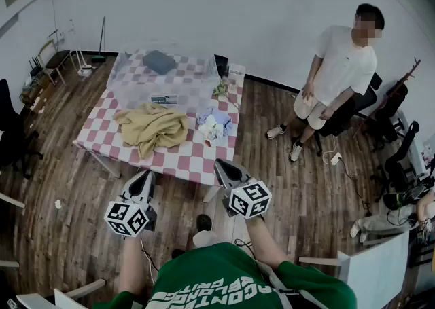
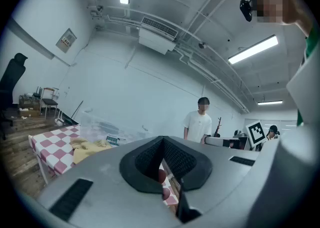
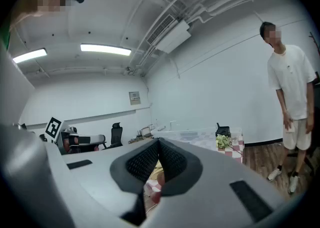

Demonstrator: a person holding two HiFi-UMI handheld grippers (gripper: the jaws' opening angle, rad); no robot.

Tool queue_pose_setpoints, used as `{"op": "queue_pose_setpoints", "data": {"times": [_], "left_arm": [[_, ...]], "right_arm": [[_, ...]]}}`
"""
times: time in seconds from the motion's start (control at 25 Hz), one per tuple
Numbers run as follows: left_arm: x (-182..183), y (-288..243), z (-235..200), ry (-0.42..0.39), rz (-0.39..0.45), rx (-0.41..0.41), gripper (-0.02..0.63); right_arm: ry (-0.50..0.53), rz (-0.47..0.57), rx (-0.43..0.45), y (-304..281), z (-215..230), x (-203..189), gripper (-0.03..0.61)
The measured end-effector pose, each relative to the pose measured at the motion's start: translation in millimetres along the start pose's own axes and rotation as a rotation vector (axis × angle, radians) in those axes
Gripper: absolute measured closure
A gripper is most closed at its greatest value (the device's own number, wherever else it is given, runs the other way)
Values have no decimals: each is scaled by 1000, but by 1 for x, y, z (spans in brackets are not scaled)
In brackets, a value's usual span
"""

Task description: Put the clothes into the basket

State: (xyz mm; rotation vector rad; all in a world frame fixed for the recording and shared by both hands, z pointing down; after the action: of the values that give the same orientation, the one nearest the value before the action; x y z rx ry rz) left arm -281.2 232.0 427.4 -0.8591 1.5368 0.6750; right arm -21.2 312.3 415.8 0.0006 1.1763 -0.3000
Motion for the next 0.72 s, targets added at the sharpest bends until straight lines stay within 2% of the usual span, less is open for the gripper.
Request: {"op": "queue_pose_setpoints", "data": {"times": [0.72], "left_arm": [[-8, -72, -27, -8, -47, 14, 611]], "right_arm": [[-5, -37, -12, -53, 65, 12, 571]]}}
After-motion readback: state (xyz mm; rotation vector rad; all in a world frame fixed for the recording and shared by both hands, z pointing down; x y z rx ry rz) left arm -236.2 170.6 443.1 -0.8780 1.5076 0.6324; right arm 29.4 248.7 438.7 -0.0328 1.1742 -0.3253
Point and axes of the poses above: the fingertips, and each gripper's own axes: y backward along the fingers, z to its right, x out of its top, the point moved 6 cm from there along y, backward along the fingers, and after that the axes turned 12 degrees about -y, right-handed, at the moved point
